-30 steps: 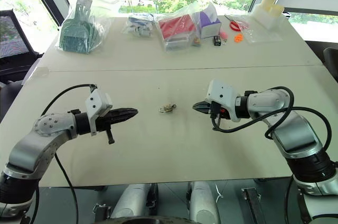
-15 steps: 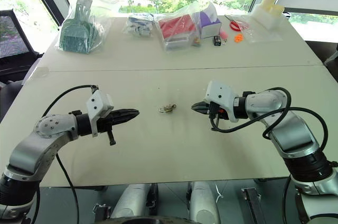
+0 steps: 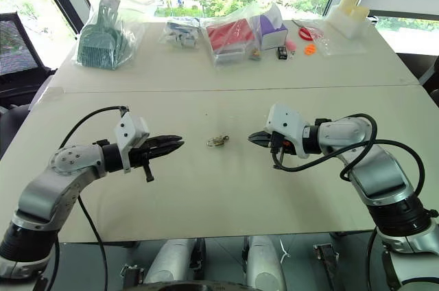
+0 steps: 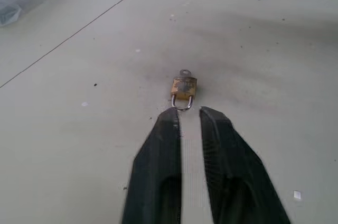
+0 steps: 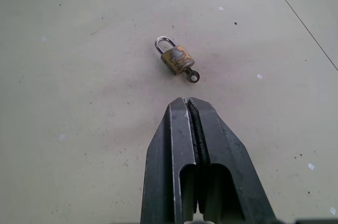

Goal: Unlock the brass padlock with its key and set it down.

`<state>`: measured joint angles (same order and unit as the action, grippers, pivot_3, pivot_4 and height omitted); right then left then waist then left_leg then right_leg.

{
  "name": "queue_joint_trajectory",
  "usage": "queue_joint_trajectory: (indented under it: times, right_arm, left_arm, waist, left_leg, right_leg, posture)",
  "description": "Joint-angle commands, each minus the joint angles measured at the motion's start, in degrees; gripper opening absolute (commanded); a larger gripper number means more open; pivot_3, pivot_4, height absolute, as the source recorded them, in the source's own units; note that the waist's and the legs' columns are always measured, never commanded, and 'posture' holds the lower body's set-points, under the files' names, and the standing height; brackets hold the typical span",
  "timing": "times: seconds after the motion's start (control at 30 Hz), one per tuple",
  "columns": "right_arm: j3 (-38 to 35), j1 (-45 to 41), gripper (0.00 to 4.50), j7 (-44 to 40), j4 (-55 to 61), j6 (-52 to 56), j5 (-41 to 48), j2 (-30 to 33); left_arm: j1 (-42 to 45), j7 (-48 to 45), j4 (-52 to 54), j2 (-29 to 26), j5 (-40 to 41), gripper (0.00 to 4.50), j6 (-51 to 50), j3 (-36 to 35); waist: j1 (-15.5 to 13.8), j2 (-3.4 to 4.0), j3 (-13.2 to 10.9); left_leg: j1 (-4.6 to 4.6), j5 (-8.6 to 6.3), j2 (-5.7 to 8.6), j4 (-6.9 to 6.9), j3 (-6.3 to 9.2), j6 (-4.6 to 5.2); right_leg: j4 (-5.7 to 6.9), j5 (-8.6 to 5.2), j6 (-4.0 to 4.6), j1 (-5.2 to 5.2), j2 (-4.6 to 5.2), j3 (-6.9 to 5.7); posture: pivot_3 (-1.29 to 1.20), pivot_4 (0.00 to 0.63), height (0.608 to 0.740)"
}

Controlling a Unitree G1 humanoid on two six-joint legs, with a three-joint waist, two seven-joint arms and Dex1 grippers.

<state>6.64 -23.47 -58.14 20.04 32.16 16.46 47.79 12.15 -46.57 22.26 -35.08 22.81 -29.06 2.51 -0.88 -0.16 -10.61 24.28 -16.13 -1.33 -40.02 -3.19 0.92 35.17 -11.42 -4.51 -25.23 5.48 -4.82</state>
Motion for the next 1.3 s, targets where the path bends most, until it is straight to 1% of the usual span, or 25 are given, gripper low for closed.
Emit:
queue_joint_trajectory:
  times: [0.03, 0.17, 0.2, 0.4, 0.5, 0.67, 1.03, 1.2, 1.23, 1.3]
  right_arm:
    - [0.2, -0.6, 0.0, 0.6, 1.6, -0.7, -0.2, -0.5]
    - [0.5, -0.9, 0.0, 1.3, 1.8, -0.7, -0.4, -1.1]
    - [0.6, -0.8, 0.0, 1.6, 1.9, -0.7, -0.5, -1.2]
    - [0.4, 0.3, 0.0, 3.0, 3.5, 0.2, -0.4, -1.6]
    - [0.2, 1.0, 0.0, 3.7, 4.6, 0.8, -0.2, -1.5]
    - [-0.1, 1.8, 0.0, 4.6, 5.7, 1.3, -0.2, -1.4]
    - [0.1, 2.4, 0.0, 6.2, 6.5, 1.6, -0.4, -1.4]
    - [0.3, 2.3, 0.0, 6.4, 6.5, 1.5, -0.5, -1.3]
    - [0.3, 2.3, 0.0, 6.4, 6.5, 1.4, -0.5, -1.3]
    - [0.3, 2.3, 0.0, 6.4, 6.4, 1.3, -0.7, -1.2]
  left_arm:
    - [2.2, 0.8, -2.0, 2.3, -3.9, 2.34, 5.0, 4.0]
    - [5.1, 0.3, -8.9, 6.2, -7.9, 4.22, 10.7, 8.4]
    - [5.9, -0.1, -11.0, 6.9, -8.8, 4.46, 12.3, 9.4]
    - [11.2, -2.5, -26.8, 10.8, -14.0, 4.46, 22.7, 13.0]
    - [14.3, -3.1, -33.7, 13.0, -15.0, 4.46, 26.4, 12.7]
    - [17.6, -4.9, -42.0, 15.1, -15.9, 4.46, 31.4, 12.2]
    - [20.9, -10.0, -51.0, 17.4, -17.9, 4.46, 36.9, 13.3]
    - [22.2, -10.6, -54.5, 18.4, -18.8, 4.46, 38.7, 13.2]
    - [22.4, -10.6, -54.9, 18.6, -18.9, 4.21, 38.9, 13.1]
    - [22.8, -10.7, -55.7, 18.8, -19.3, 3.56, 39.4, 13.1]
  waist:
    - [-0.1, 0.0, 0.0]
    - [0.1, 0.0, 0.0]
    - [0.0, 0.0, 0.0]
    - [0.0, 0.0, 0.0]
    - [-0.1, -0.01, 0.0]
    - [0.0, -0.01, 0.0]
    - [-0.1, -0.02, 0.0]
    - [-0.2, -0.02, 0.0]
    - [-0.3, -0.02, 0.0]
    - [-0.4, -0.02, 0.0]
  left_leg:
    - [-0.01, 0.0, 0.03, 0.0, 0.0, 0.0]
    - [-0.01, 0.0, 0.17, -0.01, 0.01, 0.0]
    - [-0.01, 0.0, 0.18, 0.0, 0.0, 0.0]
    - [-0.01, 0.0, 0.21, -0.01, 0.01, 0.01]
    - [0.0, 0.0, 0.21, -0.02, 0.01, 0.01]
    - [-0.01, 0.0, 0.24, -0.02, 0.02, 0.01]
    - [-0.01, 0.0, 0.27, -0.03, 0.04, 0.01]
    - [-0.02, 0.0, 0.3, -0.05, 0.06, 0.02]
    - [-0.02, 0.0, 0.3, -0.06, 0.06, 0.02]
    - [-0.03, 0.0, 0.31, -0.06, 0.07, 0.02]
  right_leg:
    - [0.0, 0.02, -0.03, 0.02, 0.0, 0.0]
    - [0.0, 0.04, -0.06, 0.02, 0.0, 0.0]
    - [0.01, 0.04, -0.06, 0.02, 0.0, 0.0]
    - [0.02, 0.07, -0.12, 0.01, 0.01, 0.0]
    - [0.02, 0.08, -0.14, 0.01, 0.02, 0.0]
    - [0.03, 0.09, -0.15, 0.02, 0.05, 0.0]
    - [0.04, 0.1, -0.16, 0.04, 0.08, -0.01]
    - [0.03, 0.1, -0.16, 0.08, 0.09, -0.01]
    - [0.03, 0.09, -0.16, 0.09, 0.1, -0.01]
    - [0.03, 0.09, -0.16, 0.1, 0.1, -0.01]
  posture:
    - [0.0, 0.15, 0.74]
    - [0.0, 0.15, 0.74]
    - [0.0, 0.15, 0.74]
    - [0.0, 0.15, 0.74]
    - [0.0, 0.15, 0.74]
    - [0.0, 0.15, 0.74]
    - [0.0, 0.15, 0.74]
    - [0.0, 0.15, 0.74]
    - [0.0, 0.15, 0.74]
    - [0.0, 0.15, 0.74]
